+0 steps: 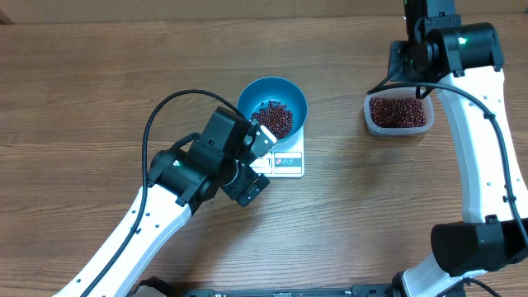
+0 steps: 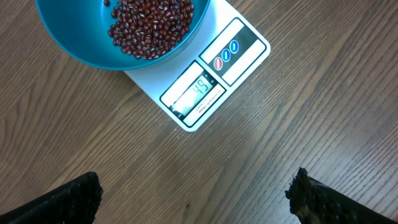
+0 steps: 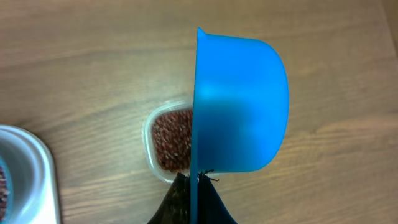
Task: Scoop item into bowl and weigh 150g on scale
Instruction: 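Move the empty blue scoop with the right gripper back to the bean container, then lower the blue scoop into the red beans in the container, then drag the scoop through the red beans to refill it, then lift the bean-filled blue scoop out of the container with the right gripper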
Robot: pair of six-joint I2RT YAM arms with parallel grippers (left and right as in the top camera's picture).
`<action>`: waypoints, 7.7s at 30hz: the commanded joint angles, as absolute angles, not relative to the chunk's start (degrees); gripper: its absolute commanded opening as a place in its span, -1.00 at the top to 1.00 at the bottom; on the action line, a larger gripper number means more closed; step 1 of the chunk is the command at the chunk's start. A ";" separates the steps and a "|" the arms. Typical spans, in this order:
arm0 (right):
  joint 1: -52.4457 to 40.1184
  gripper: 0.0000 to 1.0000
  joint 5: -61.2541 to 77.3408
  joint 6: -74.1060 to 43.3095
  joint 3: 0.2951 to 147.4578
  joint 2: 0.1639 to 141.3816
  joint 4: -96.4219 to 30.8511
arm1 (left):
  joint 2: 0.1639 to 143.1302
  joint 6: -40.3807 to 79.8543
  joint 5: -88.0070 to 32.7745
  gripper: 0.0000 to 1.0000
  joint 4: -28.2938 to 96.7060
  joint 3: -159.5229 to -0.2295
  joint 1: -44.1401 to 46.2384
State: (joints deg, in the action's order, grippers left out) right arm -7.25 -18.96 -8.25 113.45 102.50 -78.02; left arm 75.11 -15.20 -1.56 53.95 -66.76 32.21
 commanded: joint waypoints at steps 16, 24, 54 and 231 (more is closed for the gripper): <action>-7.66 0.92 -24.75 -12.67 97.91 102.74 -75.29 | 74.89 -16.08 -2.59 -0.99 53.71 -66.35 32.05; -7.64 0.92 -25.96 -13.52 94.30 104.12 -71.83 | 74.89 -16.08 -2.59 -0.99 53.71 -66.35 32.05; -8.73 0.92 -33.98 -12.69 94.21 114.65 -71.83 | 74.89 -16.10 -2.57 -0.99 53.71 -66.35 32.05; 19.16 0.92 34.15 0.54 94.06 112.20 -67.59 | 74.89 -16.10 -2.42 -0.99 53.74 -66.35 31.90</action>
